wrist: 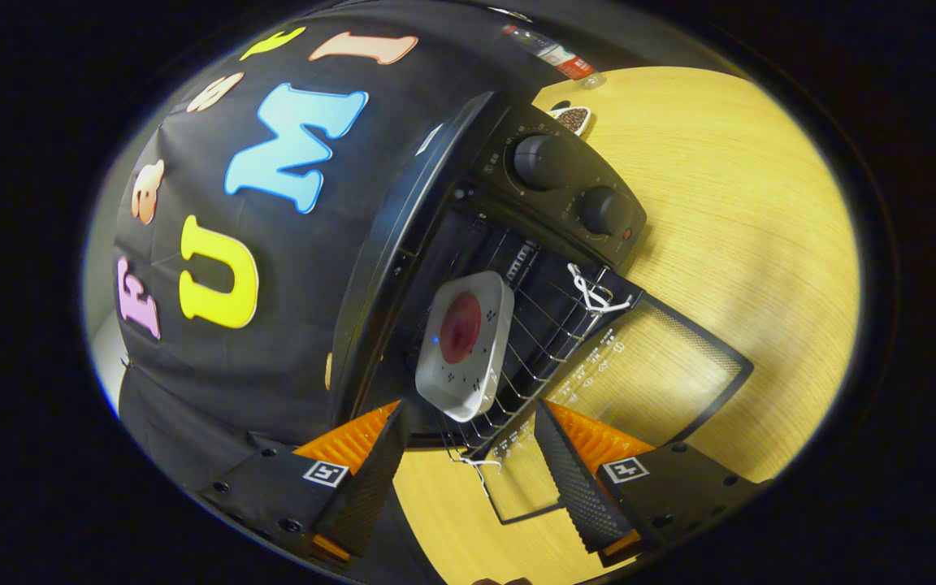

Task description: Open the toaster oven, put the food inside, and close the toaster oven door.

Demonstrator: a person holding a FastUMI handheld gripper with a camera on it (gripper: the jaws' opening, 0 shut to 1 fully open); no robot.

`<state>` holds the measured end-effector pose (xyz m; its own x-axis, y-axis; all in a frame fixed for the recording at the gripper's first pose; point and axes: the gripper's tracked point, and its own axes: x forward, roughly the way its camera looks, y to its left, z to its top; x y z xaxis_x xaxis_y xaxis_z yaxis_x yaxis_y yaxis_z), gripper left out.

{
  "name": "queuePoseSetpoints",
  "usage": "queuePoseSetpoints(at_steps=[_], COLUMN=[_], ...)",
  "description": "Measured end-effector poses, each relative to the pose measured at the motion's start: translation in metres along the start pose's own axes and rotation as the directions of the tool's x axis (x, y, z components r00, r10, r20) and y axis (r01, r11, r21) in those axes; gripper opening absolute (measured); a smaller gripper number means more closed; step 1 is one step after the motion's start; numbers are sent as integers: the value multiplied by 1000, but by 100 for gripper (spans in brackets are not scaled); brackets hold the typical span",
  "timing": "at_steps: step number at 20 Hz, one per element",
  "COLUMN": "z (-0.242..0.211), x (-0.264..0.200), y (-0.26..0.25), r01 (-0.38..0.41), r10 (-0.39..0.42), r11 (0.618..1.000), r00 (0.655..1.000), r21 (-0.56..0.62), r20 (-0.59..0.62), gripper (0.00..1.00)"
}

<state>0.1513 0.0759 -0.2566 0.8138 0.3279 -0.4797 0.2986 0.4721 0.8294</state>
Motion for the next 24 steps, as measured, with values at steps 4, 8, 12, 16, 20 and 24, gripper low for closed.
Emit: queuePoseSetpoints(at_steps=[4,8,12,16,20,24], z=[-11,-26,-50,-61,-72,-78], x=[-27,-45,-54,-55,-50,-44], y=[2,-10,-29,-57,-72,-92], r01=[26,88,138,215,236,276], r10=[-31,-107,-180,-277,-333,-419], r11=[989,938,885,810,765,695], r00=[999,993,982,960,941,906], r21=[-149,-336,-445,-545,-600,-664], r20=[-29,-40,-54,-33,-54,-62], gripper=[97,97,98,98,98,98])
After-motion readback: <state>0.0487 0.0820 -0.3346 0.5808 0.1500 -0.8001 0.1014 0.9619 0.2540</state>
